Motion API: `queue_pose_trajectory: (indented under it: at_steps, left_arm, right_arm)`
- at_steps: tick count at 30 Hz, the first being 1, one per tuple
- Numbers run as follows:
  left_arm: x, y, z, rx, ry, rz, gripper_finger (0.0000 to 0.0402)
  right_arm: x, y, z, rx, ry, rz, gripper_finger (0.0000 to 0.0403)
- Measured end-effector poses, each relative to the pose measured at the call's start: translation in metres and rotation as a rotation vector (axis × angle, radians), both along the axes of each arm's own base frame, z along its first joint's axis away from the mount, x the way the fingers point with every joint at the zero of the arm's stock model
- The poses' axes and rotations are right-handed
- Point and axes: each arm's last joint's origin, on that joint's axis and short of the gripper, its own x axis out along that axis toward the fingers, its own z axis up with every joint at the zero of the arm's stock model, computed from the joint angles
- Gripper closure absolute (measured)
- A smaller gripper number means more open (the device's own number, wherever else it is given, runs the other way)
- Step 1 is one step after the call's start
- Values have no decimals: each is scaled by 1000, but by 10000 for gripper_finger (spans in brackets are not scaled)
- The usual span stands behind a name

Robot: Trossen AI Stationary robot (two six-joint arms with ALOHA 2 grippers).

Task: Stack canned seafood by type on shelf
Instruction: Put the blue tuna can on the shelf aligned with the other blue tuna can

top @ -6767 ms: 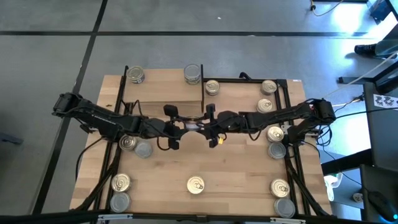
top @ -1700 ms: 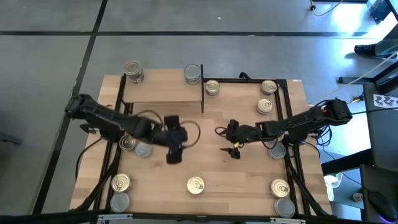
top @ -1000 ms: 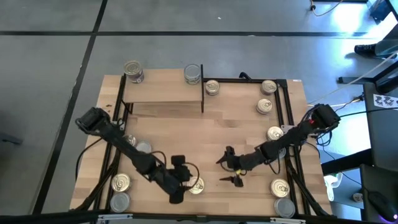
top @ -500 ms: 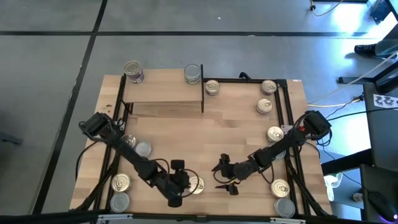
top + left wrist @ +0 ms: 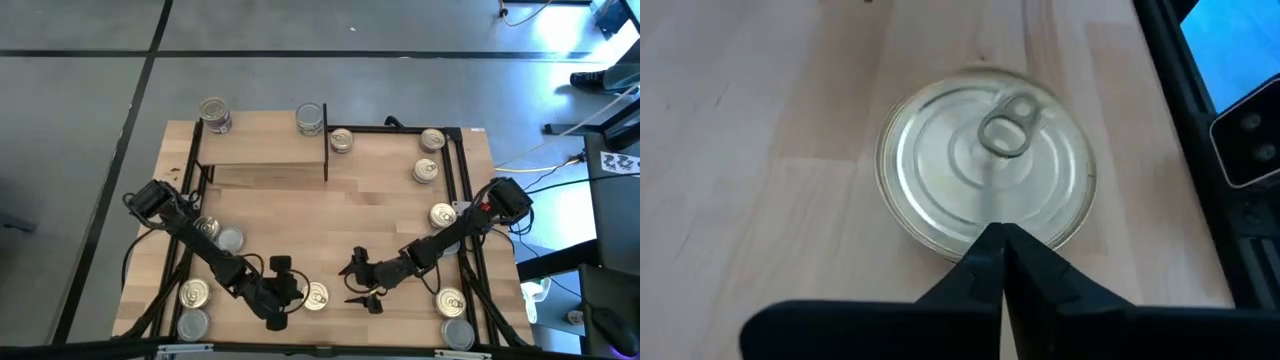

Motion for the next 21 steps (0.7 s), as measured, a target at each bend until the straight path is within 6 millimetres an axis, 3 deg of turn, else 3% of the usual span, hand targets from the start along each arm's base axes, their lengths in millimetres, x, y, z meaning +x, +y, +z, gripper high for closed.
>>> queue_pose_trajectory:
  at_steps: [5,8,13,21]
  left_arm:
    - [-7,6,-14,60,80,1,397]
    - [-2,2,-4,15,30,9,395]
    - [-3,4,-8,17,42,23,394]
    - [-4,3,-4,13,37,25,394]
  right_arm:
    - [7,4,6,-111,-69,66,27]
    - [15,12,8,-212,-109,113,27]
    - [27,18,15,-321,-138,129,27]
    - [29,18,17,-395,-130,140,27]
